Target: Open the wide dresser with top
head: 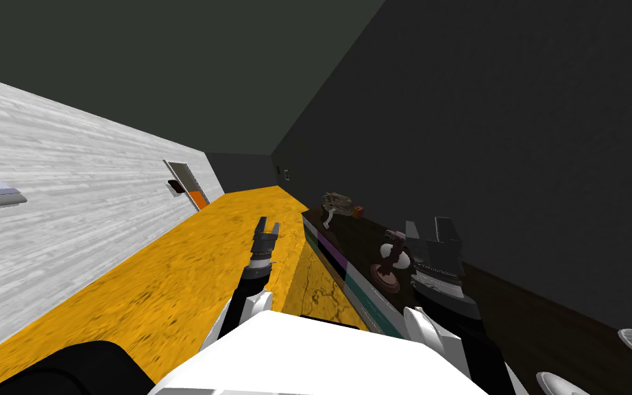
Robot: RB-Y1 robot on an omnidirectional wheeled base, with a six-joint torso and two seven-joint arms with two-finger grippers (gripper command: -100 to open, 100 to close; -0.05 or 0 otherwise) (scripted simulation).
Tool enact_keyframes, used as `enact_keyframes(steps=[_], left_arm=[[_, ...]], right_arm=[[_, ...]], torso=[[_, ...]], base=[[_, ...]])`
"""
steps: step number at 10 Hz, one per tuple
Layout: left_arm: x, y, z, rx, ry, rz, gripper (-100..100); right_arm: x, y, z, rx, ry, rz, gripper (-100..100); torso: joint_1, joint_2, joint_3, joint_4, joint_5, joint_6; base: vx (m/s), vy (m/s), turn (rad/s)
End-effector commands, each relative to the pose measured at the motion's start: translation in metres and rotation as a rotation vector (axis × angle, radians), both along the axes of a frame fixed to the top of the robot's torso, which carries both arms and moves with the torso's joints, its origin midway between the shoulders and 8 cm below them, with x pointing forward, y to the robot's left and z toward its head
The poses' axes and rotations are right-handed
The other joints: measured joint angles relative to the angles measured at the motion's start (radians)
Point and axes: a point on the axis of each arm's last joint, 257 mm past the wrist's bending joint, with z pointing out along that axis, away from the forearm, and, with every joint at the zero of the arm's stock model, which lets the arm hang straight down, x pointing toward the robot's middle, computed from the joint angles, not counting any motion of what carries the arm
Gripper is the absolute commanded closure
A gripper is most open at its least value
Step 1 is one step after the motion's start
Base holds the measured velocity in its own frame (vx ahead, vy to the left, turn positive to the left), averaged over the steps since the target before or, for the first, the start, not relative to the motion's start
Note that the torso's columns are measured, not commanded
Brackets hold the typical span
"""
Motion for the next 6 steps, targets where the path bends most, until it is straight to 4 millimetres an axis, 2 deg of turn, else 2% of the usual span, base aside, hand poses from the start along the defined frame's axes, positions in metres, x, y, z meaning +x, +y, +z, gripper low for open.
enact_keyframes(steps=[1,6], left_arm=[[0.0,0.0,0.0,0.0,0.0,0.0,0],[-0.0001,0.0,0.0001,0.0,0.0,0.0,0]], right_arm=[[0.0,0.0,0.0,0.0,0.0,0.0,0],[-0.0001,0.0,0.0001,0.0,0.0,0.0,0]], torso=[[0.0,0.04,-0.082,0.041,0.0,0.0],[0.0,0.396,-0.792,0.396,0.0,0.0]], base=[[0.0,0.0,0.0],[0.0,0.0,0.0]])
